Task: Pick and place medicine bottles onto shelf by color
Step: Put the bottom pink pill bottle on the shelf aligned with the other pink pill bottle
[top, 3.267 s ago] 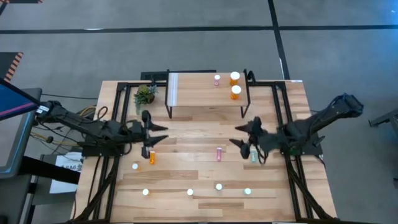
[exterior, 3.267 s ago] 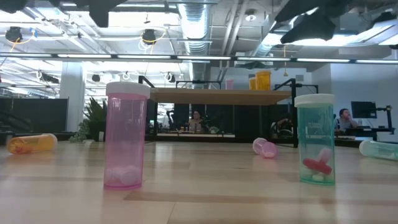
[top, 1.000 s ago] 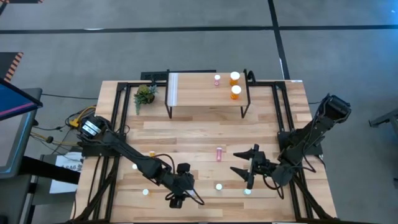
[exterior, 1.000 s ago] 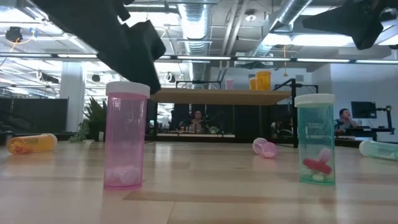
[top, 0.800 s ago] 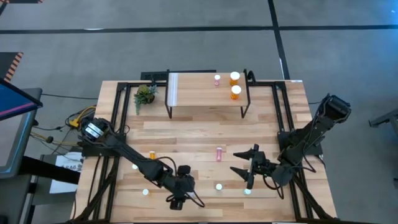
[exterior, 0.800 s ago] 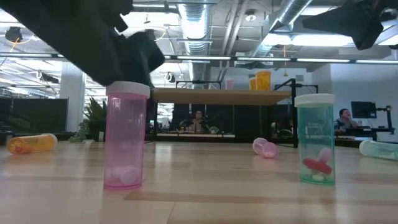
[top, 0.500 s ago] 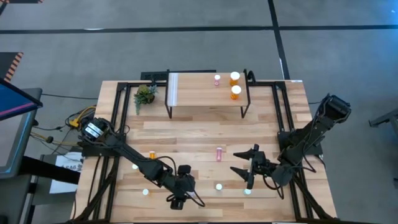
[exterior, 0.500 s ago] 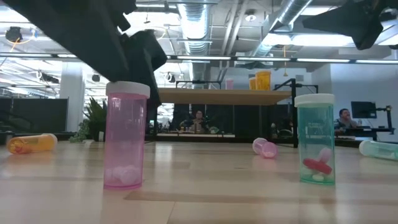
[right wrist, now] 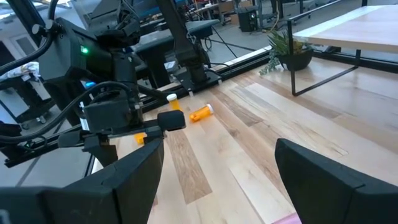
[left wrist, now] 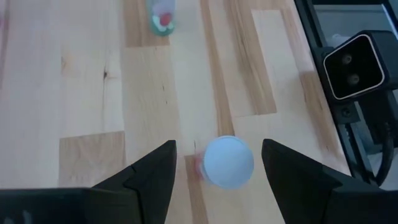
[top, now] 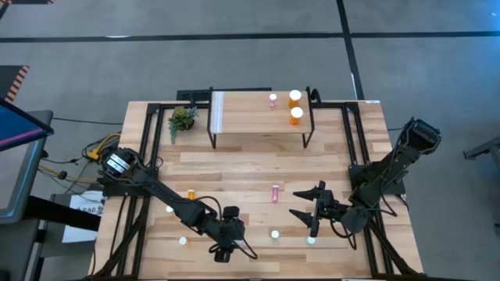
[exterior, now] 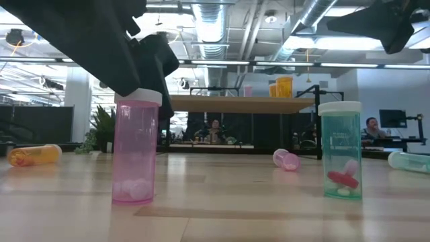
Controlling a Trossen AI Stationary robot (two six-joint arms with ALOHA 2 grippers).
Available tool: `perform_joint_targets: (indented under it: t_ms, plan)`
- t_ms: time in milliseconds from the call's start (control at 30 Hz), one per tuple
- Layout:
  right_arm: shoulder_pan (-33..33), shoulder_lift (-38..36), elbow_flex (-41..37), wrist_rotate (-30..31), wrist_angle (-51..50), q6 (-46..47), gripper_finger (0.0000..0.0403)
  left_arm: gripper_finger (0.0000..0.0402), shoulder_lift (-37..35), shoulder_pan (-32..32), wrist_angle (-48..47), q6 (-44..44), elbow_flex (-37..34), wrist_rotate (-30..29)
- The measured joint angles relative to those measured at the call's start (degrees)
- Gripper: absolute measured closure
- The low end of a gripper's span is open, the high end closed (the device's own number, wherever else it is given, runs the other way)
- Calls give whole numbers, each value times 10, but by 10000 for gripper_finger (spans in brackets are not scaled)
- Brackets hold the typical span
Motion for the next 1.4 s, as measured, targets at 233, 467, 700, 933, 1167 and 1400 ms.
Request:
perform_joint_targets:
  t_ms: [233,467,700,933,1167,1400]
  plan:
    - [-1,0,0,0,0,0,75,183,0,0,0,0,0,-4]
    - [-1,0,0,0,1,0,75,242,0,-2,0,2,0,-5]
    - [-1,0,0,0,-1,0,75,277,0,-2,0,2,0,-5]
    - [-1,0,0,0,-12,1,75,300,-1,0,-3,2,0,0]
    - [-1,0,0,0,-16,1,75,298,-5,18,-56,2,28,2]
    - [4,0,0,0,-31,1,75,298,-7,82,-216,80,149,-1]
